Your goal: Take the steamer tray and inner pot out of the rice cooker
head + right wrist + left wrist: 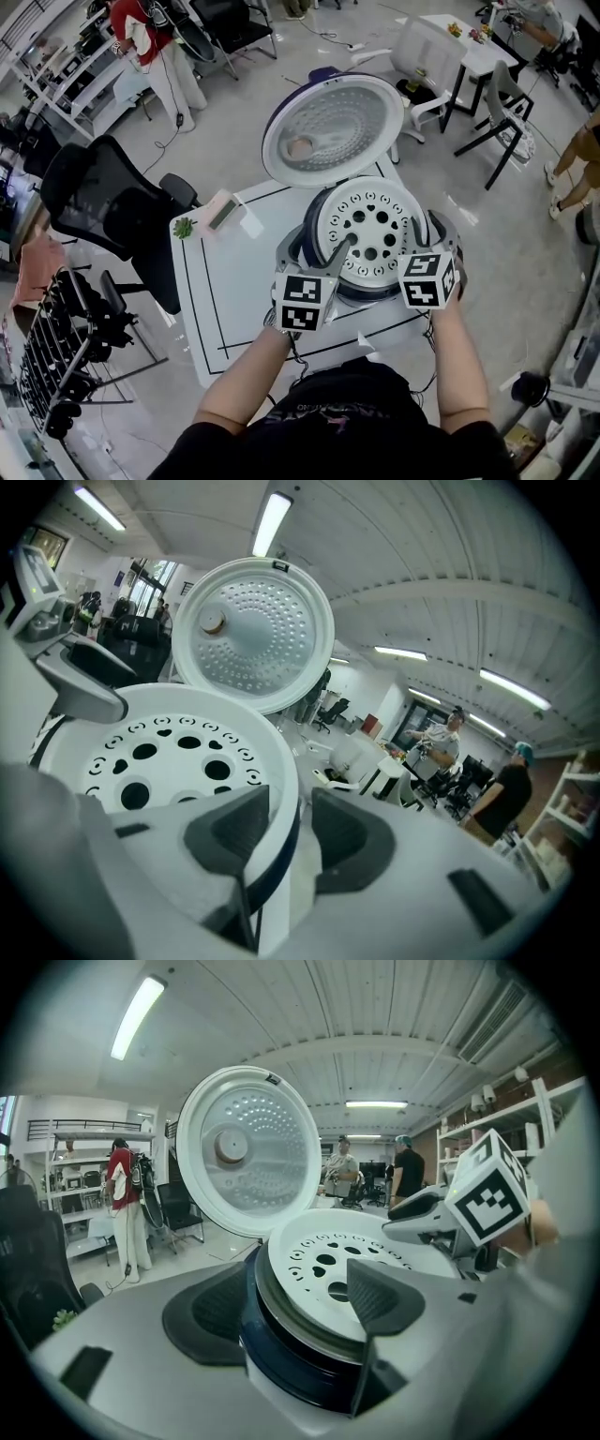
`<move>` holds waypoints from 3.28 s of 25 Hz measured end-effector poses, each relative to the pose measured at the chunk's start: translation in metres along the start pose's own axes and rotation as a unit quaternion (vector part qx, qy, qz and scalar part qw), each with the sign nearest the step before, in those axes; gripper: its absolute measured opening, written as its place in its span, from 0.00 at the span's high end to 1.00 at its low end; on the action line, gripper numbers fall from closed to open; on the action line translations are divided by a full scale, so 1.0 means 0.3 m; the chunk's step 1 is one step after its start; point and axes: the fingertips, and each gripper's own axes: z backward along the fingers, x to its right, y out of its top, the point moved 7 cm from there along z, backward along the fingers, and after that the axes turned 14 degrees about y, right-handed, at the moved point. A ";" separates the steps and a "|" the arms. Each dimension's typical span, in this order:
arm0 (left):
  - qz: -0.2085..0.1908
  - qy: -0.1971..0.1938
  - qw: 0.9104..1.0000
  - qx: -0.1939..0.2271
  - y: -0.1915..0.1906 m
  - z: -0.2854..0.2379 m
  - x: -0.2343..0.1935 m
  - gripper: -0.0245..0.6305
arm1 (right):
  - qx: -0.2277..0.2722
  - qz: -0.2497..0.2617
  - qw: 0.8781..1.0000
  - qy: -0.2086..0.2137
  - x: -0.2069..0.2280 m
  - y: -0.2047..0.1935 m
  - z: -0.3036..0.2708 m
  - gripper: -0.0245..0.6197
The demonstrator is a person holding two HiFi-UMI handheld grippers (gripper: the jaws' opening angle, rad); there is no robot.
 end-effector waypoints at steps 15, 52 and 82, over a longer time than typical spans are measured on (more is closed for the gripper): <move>-0.007 0.000 1.000 0.013 0.026 -0.012 0.039 0.61 | 0.075 -0.125 0.989 0.039 0.022 -0.043 0.013 0.79; 0.106 0.235 0.963 0.077 -0.112 0.800 -0.606 0.70 | 0.228 -0.042 0.944 0.233 -0.754 0.471 0.237 0.86; 0.174 0.278 0.945 -0.008 -0.502 0.874 -0.970 0.71 | 0.169 -0.003 0.937 0.304 -1.254 0.509 0.000 0.86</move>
